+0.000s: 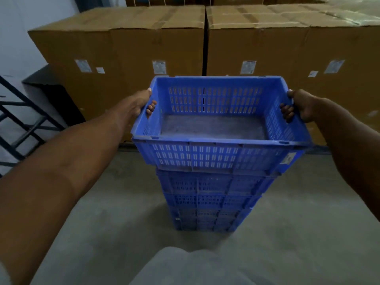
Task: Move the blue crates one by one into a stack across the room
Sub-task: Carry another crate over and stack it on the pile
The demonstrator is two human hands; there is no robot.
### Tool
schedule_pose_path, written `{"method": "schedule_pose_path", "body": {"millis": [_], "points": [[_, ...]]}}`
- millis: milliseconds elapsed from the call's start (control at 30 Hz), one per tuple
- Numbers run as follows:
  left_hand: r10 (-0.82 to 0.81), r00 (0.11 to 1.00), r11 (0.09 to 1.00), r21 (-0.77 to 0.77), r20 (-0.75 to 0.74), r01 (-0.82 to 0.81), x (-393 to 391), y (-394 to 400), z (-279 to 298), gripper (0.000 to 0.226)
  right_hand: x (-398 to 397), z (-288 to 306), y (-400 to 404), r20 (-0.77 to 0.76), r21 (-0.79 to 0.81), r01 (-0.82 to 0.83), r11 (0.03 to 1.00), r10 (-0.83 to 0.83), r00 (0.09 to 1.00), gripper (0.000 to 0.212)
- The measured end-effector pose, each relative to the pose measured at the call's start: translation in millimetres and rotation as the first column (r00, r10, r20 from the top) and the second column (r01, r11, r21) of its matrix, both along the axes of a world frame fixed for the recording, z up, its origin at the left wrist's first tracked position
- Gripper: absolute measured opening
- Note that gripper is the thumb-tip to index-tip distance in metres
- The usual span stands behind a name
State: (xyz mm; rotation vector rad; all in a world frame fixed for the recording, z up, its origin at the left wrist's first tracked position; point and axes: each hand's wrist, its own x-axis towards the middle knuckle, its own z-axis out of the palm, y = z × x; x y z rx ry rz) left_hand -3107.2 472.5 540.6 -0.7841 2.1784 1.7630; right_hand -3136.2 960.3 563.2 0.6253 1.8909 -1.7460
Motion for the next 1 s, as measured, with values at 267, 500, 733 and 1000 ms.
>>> {"method": "schedule_pose_path", "body": {"millis": [267,500,733,1000], "points": [[0.056,0.998,0.997,0.049,-0.013,-0.055,-26.2,-0.7,-22.0,0.057,-42.5,-11.7,-4.5,-0.007,-0.003,-0.03,1.0,0.03,1.0,0.049],[0.037,0.999,0.999,0.04,0.008,-0.037,-23.6,10.2,-45.1,0.058,-48.7,-37.8,7.0,0.012,0.018,-0.025,1.0,0.025,1.0,0.053],[0.014,1.0,1.0,-0.027,0.015,-0.014,-19.2,20.2,-49.4,0.059,-45.7,-60.7,19.4,0.062,-0.024,-0.02,1.0,0.022,0.998,0.055],[0.072,0.997,0.996,-0.05,0.017,-0.071,-24.4,22.7,-51.3,0.06,-54.3,-66.9,14.3,-0.01,0.014,0.024,1.0,-0.024,1.0,0.055]]}}
